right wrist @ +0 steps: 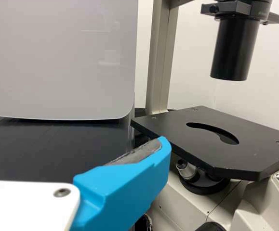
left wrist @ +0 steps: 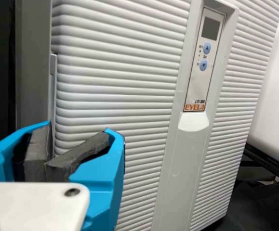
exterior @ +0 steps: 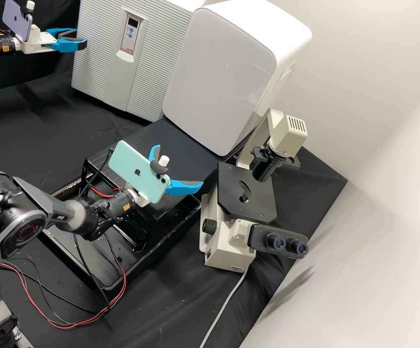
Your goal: Open the incubator door
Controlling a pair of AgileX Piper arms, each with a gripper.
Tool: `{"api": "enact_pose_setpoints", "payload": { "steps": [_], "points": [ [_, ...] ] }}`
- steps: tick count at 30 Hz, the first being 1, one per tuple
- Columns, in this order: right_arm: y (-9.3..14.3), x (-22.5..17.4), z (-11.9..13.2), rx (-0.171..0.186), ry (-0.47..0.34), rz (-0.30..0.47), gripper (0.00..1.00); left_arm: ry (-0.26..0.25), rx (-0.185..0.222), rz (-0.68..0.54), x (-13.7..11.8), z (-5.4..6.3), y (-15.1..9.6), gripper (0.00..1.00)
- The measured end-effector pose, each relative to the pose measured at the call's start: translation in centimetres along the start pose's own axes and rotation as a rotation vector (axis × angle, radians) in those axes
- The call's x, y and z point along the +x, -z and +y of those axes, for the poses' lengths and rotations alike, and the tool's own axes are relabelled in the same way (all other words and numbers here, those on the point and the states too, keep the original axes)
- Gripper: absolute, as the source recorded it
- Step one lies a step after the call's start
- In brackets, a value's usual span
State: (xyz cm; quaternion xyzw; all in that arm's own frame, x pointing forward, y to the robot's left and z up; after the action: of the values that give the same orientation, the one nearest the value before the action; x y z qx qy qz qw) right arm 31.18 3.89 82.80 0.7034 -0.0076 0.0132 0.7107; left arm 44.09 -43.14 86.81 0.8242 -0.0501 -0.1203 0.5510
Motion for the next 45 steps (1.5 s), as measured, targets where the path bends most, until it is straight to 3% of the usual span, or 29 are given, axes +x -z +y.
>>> {"api": "enact_pose_setpoints", "payload": {
  "steps": [35, 37, 41, 45],
  "points": [
    [0.0, 0.0, 0.0, 0.0, 0.0, 0.0, 1.0, 0.012, -0.009, 0.007, -1.3, 0.3, -0.4, 0.0],
    [0.0, 0.0, 0.0, 0.0, 0.0, 0.0, 1.0, 0.014, -0.014, -0.035, -1.9, 0.4, -1.1, 0.0],
    [0.0, 0.0, 0.0, 0.0, 0.0, 0.0, 1.0, -0.006, 0.053, -0.224, -3.5, 1.0, -3.8, 0.0],
    [0.0, 0.0, 0.0, 0.0, 0.0, 0.0, 1.0, -0.028, 0.07, -0.332, -5.2, 1.3, -5.4, 0.0]
  ]
}}
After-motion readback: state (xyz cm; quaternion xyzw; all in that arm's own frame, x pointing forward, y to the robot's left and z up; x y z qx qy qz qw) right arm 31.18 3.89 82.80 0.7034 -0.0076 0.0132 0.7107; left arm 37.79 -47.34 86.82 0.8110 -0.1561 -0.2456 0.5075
